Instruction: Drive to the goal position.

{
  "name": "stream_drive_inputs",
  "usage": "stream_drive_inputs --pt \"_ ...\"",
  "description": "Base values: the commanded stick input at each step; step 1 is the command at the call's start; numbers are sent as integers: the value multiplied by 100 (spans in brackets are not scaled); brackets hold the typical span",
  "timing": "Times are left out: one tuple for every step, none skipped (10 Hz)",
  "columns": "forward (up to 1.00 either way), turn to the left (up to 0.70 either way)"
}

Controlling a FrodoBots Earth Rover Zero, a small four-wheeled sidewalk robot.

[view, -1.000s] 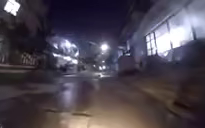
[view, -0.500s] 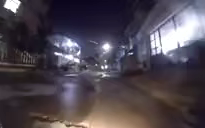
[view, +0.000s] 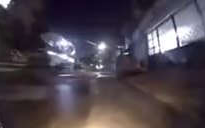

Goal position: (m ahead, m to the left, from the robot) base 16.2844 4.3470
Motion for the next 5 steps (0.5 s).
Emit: stream_drive_inputs --pt "70 0" --pt "70 0" --pt "70 0" --pt "70 0" --pt "70 0"
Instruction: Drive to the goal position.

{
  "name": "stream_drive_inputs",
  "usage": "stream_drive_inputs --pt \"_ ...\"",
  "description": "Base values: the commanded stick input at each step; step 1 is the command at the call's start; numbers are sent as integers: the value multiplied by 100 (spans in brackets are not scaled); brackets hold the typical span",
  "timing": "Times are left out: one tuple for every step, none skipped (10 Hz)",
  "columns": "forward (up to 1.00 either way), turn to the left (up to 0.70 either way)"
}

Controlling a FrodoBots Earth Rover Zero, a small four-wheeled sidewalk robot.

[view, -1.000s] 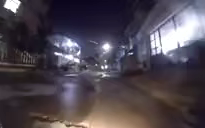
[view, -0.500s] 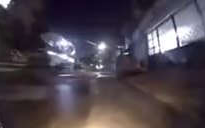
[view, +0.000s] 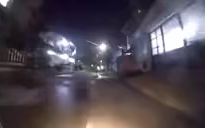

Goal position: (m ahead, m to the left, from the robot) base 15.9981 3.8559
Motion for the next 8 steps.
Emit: stream_drive_inputs --pt "70 0" --pt "70 0" --pt "70 0" --pt "70 0" --pt "70 0" --pt "70 0" --pt "70 0" --pt "70 0"
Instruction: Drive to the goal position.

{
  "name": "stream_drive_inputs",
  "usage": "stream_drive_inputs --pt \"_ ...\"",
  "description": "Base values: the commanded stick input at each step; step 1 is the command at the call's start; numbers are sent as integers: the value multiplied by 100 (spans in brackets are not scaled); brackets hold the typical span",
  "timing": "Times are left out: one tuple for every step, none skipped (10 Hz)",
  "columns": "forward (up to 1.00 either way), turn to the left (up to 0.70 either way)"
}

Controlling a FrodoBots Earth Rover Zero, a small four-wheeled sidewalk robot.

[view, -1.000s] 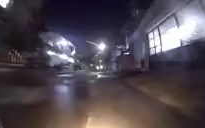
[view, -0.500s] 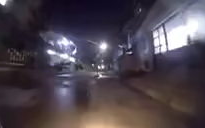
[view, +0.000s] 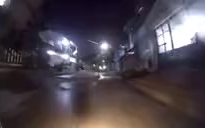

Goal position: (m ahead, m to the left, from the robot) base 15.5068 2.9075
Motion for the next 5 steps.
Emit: stream_drive_inputs --pt "70 0" --pt "70 0" --pt "70 0" --pt "70 0" --pt "70 0"
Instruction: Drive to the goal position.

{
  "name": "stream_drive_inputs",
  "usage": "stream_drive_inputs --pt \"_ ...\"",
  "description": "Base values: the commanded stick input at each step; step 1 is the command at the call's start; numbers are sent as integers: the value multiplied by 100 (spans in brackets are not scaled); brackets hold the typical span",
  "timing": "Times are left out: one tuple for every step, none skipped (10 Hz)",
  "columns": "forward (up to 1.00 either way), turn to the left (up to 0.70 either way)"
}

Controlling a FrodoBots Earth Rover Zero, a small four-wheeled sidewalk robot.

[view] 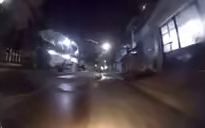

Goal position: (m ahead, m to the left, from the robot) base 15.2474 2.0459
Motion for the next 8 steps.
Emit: stream_drive_inputs --pt "70 0" --pt "70 -16" --pt "70 -34" --pt "70 -35" --pt "70 -35" --pt "70 -35" --pt "70 -35" --pt "70 -26"
